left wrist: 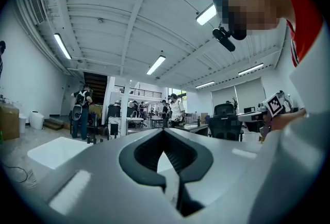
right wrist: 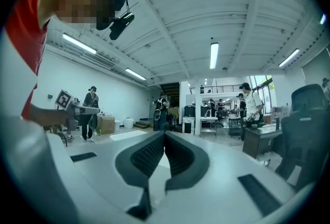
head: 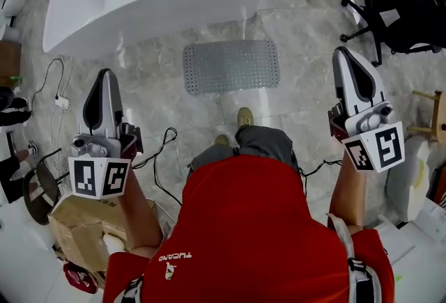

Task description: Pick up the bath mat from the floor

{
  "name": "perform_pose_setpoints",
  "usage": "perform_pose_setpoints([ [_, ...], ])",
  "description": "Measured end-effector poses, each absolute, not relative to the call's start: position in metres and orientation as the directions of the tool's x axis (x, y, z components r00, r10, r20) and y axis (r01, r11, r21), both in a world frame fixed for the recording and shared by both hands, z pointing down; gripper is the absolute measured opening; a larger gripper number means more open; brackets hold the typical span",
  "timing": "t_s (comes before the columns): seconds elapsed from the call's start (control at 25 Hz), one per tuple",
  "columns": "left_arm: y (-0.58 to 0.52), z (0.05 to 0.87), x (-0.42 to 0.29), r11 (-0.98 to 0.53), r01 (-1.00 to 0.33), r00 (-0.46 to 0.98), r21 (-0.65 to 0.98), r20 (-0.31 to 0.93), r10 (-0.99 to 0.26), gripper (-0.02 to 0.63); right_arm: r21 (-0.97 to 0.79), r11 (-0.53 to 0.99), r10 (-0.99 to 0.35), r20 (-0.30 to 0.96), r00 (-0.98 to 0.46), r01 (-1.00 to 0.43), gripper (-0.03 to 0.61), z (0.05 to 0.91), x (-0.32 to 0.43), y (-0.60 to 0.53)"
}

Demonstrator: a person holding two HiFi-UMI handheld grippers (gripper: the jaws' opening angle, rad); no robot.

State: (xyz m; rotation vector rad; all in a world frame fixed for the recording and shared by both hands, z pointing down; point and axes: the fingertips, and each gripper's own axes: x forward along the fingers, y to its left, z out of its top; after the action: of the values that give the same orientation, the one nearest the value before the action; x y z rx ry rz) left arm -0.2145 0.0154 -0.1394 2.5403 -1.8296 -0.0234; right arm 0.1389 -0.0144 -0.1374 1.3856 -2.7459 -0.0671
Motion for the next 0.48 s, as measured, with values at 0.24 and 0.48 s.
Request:
perform_pose_setpoints([
  [0.24, -0.011, -0.143, -0.201, -0.268, -0.963, 0.268, 0.012, -0.016, -0.963, 0.005, 0.052, 0.616, -0.788, 0.042, -0.614, -0.786, 0.002, -0.132, 0.161, -0.046],
  [0.48, -0.027, -0.134, -0.194, -0.245, -0.969, 0.245, 0.016, 0.002, -0.969, 0.005, 0.043, 0.64, -0.768, 0.048, -0.638, -0.767, 0.002, -0.124, 0.166, -0.067],
])
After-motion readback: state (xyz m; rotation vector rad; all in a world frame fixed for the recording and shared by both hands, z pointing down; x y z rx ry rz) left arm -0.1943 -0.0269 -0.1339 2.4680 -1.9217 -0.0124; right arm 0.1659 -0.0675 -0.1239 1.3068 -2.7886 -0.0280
